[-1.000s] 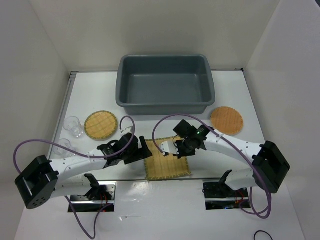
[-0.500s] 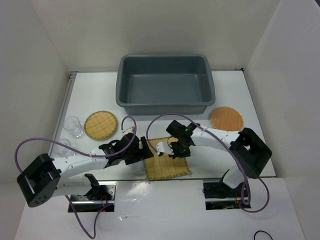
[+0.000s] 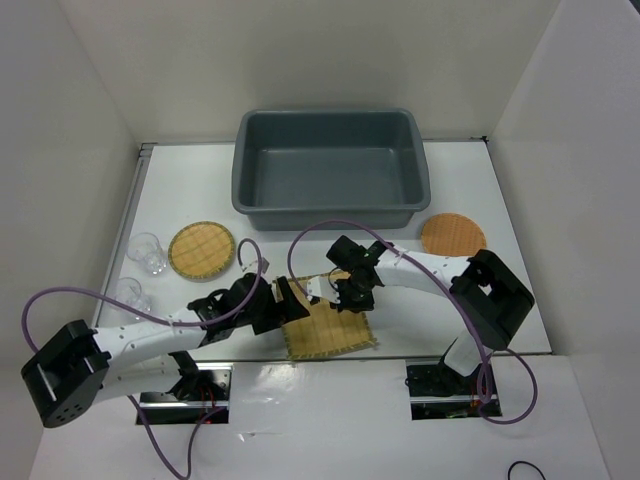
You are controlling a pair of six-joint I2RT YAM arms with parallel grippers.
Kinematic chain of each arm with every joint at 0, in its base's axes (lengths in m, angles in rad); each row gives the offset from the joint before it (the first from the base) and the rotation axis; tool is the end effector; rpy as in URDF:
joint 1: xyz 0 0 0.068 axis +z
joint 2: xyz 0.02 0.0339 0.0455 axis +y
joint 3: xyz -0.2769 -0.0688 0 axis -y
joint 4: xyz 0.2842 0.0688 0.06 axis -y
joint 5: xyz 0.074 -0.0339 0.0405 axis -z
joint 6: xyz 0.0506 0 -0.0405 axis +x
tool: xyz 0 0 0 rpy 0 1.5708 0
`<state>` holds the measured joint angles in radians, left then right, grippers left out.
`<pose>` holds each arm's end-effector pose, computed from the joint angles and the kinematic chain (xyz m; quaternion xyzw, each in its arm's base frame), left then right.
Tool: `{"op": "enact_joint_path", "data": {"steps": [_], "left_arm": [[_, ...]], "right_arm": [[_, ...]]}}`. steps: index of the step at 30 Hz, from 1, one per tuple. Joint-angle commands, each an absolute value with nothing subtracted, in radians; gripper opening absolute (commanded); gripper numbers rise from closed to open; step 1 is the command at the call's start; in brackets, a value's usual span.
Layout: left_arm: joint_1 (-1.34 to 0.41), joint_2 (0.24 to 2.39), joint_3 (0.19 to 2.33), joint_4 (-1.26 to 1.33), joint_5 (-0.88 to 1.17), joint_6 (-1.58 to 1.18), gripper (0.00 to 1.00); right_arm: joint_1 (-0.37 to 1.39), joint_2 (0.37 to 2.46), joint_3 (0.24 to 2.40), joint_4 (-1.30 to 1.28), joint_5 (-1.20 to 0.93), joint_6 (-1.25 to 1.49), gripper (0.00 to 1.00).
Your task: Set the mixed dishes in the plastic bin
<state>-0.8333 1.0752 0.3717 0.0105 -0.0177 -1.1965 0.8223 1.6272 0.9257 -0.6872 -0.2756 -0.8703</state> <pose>0.1619 -0.1768 0.1394 -0.1672 0.8896 -0.3567 0.2310 0.2034 0.2392 0.1317 -0.7469 0.6444 0.1346 0.0933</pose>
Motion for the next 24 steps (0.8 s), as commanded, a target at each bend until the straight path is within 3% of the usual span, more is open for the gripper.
{"op": "enact_joint_path", "data": {"steps": [1,5,8,12,13,15,16,18,24], "left_arm": [[-0.831,1.081,0.356,0.116,0.009,-1.230,0.99],[-0.831,1.164,0.347,0.220,0.063,-1.207,0.99],[-0.831,1.276,0.403,0.265,0.095,-1.160,0.93],[-0.856,1.345,0.462,0.284,0.136,-1.114,0.62],[-0.856,1.345,0.475,0.296,0.137,-1.114,0.43],[-0.865,1.355,0.486,0.308,0.146,-1.101,0.27],[-0.874,1.355,0.486,0.327,0.146,-1.092,0.12],[-0.874,1.345,0.501,0.336,0.146,-1.083,0.00],[-0.874,1.307,0.612,0.102,0.155,-1.048,0.00]], "right_arm": [[0.831,1.709,0.873,-0.607,-0.314,-0.859,0.00],[0.831,1.700,0.862,-0.598,-0.324,-0.859,0.00],[0.831,1.700,0.862,-0.598,-0.324,-0.850,0.00],[0.831,1.700,0.853,-0.578,-0.324,-0.841,0.00],[0.831,1.700,0.853,-0.578,-0.324,-0.841,0.00],[0.831,1.700,0.853,-0.569,-0.344,-0.822,0.00],[0.831,1.700,0.844,-0.569,-0.344,-0.813,0.00],[0.831,1.700,0.844,-0.558,-0.353,-0.813,0.00],[0.763,1.611,0.937,-0.623,-0.385,-0.784,0.00]]}}
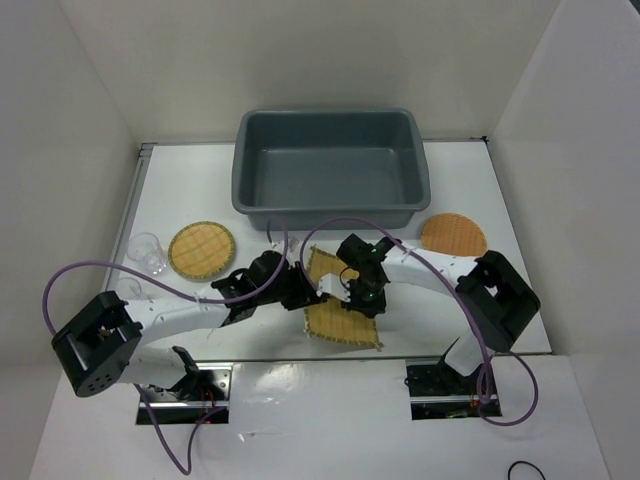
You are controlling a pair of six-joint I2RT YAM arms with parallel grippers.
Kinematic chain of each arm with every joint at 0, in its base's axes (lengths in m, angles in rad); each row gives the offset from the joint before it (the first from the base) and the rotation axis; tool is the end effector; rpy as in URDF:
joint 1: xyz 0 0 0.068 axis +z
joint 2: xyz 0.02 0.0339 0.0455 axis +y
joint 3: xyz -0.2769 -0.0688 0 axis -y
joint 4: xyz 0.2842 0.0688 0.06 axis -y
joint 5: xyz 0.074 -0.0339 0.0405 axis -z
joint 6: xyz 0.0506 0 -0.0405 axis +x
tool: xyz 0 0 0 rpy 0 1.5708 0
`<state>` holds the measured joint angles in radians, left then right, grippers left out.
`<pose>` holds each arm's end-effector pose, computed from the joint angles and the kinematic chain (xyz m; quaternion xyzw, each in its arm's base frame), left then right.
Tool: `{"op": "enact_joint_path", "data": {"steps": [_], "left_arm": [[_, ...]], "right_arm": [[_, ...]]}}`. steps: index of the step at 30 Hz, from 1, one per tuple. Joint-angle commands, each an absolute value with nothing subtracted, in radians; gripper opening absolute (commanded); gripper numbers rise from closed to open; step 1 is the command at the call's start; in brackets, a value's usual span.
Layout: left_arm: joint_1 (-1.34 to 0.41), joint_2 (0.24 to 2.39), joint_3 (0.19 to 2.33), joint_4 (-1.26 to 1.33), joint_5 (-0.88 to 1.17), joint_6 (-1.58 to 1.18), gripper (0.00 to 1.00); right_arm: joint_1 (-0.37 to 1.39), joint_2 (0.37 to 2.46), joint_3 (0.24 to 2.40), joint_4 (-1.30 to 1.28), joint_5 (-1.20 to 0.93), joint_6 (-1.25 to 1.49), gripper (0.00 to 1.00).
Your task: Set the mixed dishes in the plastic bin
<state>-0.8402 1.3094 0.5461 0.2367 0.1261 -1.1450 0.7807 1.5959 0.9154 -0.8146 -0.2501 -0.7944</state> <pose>0.1972 -0.2296 0.1655 -0.1003 0.8598 -0.4467 0.2263 0.2007 0.2164 0.1355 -0.7059 0.6962 0.1244 0.0384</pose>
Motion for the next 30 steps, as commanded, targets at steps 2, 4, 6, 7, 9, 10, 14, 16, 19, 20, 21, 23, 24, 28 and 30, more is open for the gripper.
{"op": "enact_joint_path", "data": {"steps": [2,4,6,7,9,10,14,16,19,20,21,23,24,28,30], "left_arm": [[-0.874,1.279,0.670,0.002,0.155,-1.017,0.00],[-0.874,1.232,0.713,-0.052,0.166,-1.003,0.00],[-0.874,1.162,0.784,-0.136,0.155,-1.003,0.00],[-0.874,1.137,0.813,-0.165,0.135,-0.991,0.00],[-0.839,1.091,0.906,-0.256,0.124,-0.982,0.00],[-0.825,1.091,0.940,-0.277,0.124,-0.965,0.00],[-0.735,1.133,1.109,-0.322,0.184,-0.911,0.00],[-0.666,1.222,1.258,-0.322,0.230,-0.867,0.00],[-0.557,1.356,1.460,-0.336,0.287,-0.825,0.00],[-0.530,1.461,1.535,-0.336,0.323,-0.813,0.00],[-0.503,1.518,1.681,-0.336,0.349,-0.801,0.00],[-0.448,1.709,1.843,-0.353,0.402,-0.786,0.00],[-0.439,1.779,1.929,-0.374,0.402,-0.767,0.00],[-0.413,2.191,2.517,-0.585,0.404,-0.711,0.00],[-0.413,2.335,2.763,-0.708,0.408,-0.701,0.00]], "right_arm": [[0.675,1.556,1.018,-0.711,-0.446,-0.772,0.00],[0.556,1.448,1.075,-0.799,-0.520,-0.762,0.00],[0.477,1.355,1.133,-0.825,-0.537,-0.741,0.00],[0.421,1.247,1.143,-0.815,-0.519,-0.715,0.00],[0.382,1.131,1.129,-0.779,-0.454,-0.657,0.00],[0.382,1.017,1.091,-0.723,-0.339,-0.625,0.00],[0.371,0.766,0.961,-0.593,0.044,-0.433,0.35],[0.371,0.637,0.890,-0.540,0.270,-0.350,0.76],[0.371,0.487,0.801,-0.490,0.412,-0.316,0.99],[0.371,0.454,0.775,-0.450,0.464,-0.316,0.99],[0.362,0.425,0.752,-0.437,0.477,-0.316,0.99],[0.362,0.364,0.694,-0.428,0.477,-0.316,0.99],[0.309,0.353,0.663,-0.428,0.465,-0.304,0.99],[0.187,0.302,0.600,-0.399,0.453,-0.299,0.99],[0.178,0.302,0.600,-0.399,0.443,-0.299,0.99]]}}
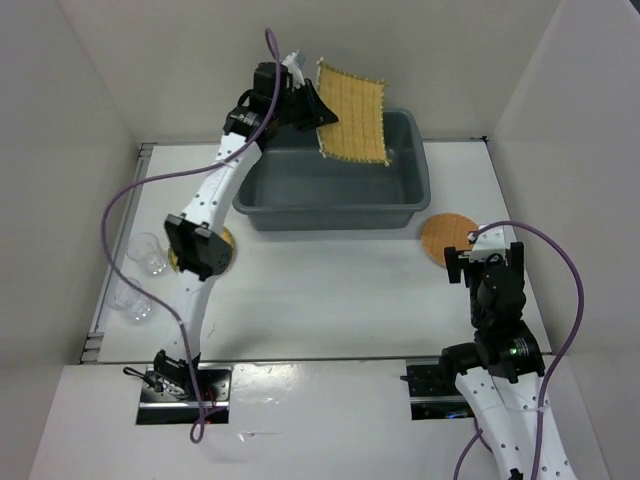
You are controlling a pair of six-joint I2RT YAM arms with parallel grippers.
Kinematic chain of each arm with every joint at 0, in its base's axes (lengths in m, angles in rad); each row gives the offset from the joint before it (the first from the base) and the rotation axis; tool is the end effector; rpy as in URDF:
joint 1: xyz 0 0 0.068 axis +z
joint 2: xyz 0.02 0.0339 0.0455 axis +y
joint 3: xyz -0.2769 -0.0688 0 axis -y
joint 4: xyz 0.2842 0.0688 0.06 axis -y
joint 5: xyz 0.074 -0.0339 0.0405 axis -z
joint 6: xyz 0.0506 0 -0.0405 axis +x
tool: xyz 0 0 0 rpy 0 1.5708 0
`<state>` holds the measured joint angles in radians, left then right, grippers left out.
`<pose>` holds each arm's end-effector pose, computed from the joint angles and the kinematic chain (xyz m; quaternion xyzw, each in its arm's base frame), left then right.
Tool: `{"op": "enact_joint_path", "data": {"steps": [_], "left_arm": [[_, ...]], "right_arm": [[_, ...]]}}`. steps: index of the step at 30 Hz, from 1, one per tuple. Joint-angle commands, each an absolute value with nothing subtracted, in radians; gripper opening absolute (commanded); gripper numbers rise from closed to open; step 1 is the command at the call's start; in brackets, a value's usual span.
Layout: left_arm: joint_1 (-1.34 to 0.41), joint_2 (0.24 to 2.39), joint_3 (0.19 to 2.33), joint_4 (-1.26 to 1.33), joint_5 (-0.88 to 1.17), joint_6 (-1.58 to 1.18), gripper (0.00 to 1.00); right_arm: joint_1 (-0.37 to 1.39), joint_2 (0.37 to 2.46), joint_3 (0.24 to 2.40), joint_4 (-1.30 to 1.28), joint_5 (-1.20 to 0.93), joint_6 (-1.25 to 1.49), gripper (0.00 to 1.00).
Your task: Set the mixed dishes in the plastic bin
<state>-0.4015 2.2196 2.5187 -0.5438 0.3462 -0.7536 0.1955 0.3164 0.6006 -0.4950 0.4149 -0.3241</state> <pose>0.5080 -0.2343 0.4458 -0.0316 0.7829 -0.4448 0.4339 0.1319 0.0053 0.3118 -0.0703 0.7686 -0.1994 0.6037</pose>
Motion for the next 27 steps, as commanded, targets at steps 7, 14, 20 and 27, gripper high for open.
{"op": "enact_joint_path", "data": {"steps": [7,14,20,27], "left_arm": [[-0.394,2.720,3.080,-0.693,0.541,-0.853,0.00],[-0.405,2.856,3.140,-0.644,0.551,-0.914,0.00],[-0.405,2.925,3.140,-0.571,0.586,-1.014,0.00],[-0.405,2.979,3.140,-0.538,0.566,-1.075,0.00]], "right_arm": [[0.158,0.293,0.580,-0.390,0.434,-0.318,0.99],[0.158,0.293,0.571,-0.390,0.434,-0.318,0.99],[0.158,0.293,0.571,-0.390,0.434,-0.318,0.99],[0.158,0.293,0.561,-0.390,0.423,-0.327,0.99]]}}
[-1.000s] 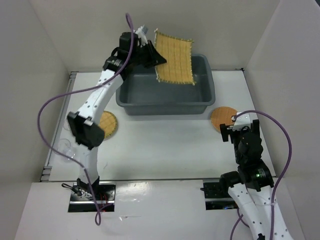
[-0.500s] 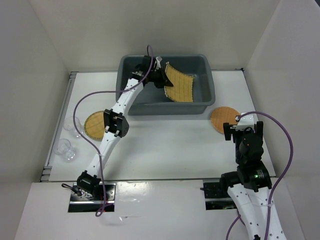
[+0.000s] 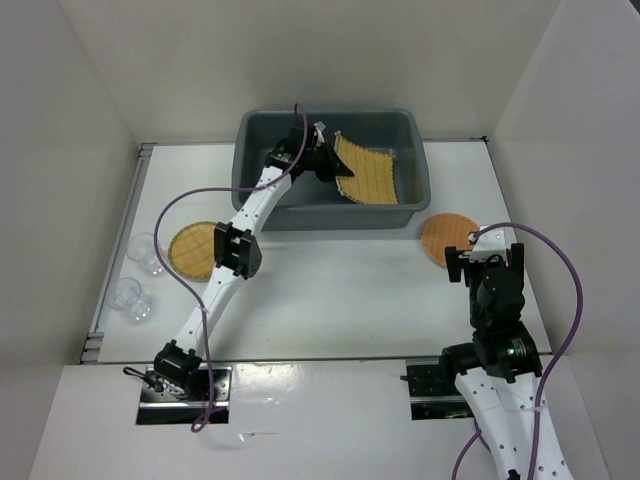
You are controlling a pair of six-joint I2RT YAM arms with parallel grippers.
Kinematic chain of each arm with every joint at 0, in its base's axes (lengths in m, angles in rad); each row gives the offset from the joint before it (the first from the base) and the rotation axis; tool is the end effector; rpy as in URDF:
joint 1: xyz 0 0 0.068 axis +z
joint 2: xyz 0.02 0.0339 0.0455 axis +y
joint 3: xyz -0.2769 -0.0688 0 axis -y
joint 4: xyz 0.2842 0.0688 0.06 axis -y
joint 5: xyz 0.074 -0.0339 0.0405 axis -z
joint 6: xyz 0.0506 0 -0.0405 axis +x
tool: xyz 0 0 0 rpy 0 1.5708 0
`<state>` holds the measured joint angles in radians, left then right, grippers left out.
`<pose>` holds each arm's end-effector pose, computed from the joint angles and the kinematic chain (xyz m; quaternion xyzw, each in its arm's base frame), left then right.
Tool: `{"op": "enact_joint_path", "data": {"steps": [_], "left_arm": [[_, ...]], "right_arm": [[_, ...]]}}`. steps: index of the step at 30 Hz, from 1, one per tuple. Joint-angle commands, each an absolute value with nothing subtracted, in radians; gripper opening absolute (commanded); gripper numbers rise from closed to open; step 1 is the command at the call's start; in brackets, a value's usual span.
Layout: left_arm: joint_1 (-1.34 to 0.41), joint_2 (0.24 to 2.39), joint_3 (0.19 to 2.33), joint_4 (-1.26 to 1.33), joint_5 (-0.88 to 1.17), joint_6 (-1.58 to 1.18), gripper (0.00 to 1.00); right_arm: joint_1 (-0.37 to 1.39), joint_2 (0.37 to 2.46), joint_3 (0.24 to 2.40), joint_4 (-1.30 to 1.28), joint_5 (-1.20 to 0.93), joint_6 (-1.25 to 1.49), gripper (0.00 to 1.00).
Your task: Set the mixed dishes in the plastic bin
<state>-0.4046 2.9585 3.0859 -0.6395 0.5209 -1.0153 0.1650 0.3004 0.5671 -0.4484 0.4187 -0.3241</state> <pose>0.6054 -0.2866 0.2018 -0.1267 0.8345 -0.4866 0.2252 0.1337 0.0014 0.3065 -0.0529 0.7614 -0.2089 0.6114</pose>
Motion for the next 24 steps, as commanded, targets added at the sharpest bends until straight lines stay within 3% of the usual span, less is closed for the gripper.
{"op": "enact_joint_path", "data": {"steps": [1,6,7,8,10,11,13,15,19,24], "left_arm": [[-0.405,2.991,3.140,-0.538,0.566,-1.086,0.00],[-0.405,3.011,3.140,-0.529,0.502,-1.097,0.01],[-0.405,3.020,3.140,-0.529,0.502,-1.097,0.05],[-0.405,3.030,3.140,-0.529,0.502,-1.097,0.17],[-0.405,3.039,3.140,-0.497,0.521,-1.106,0.16],[-0.405,3.039,3.140,-0.486,0.531,-1.115,0.21],[-0.405,3.039,3.140,-0.486,0.541,-1.115,0.44],[-0.405,3.039,3.140,-0.486,0.566,-1.115,0.57],[-0.405,3.048,3.140,-0.538,0.588,-1.080,0.75],[-0.405,2.979,3.140,-0.675,0.447,-1.005,0.96]], "right_arm": [[0.158,0.293,0.561,-0.390,0.423,-0.327,0.99],[0.158,0.293,0.561,-0.390,0.423,-0.327,0.99],[0.158,0.293,0.561,-0.390,0.414,-0.327,0.99],[0.158,0.293,0.561,-0.390,0.414,-0.327,0.99],[0.158,0.293,0.561,-0.390,0.414,-0.327,0.99],[0.158,0.293,0.561,-0.390,0.414,-0.327,0.99],[0.158,0.293,0.561,-0.390,0.414,-0.327,0.99],[0.158,0.284,0.561,-0.390,0.414,-0.327,0.99],[0.158,0.259,0.561,-0.390,0.405,-0.327,0.99],[0.158,0.259,0.561,-0.390,0.405,-0.327,0.99]]}}
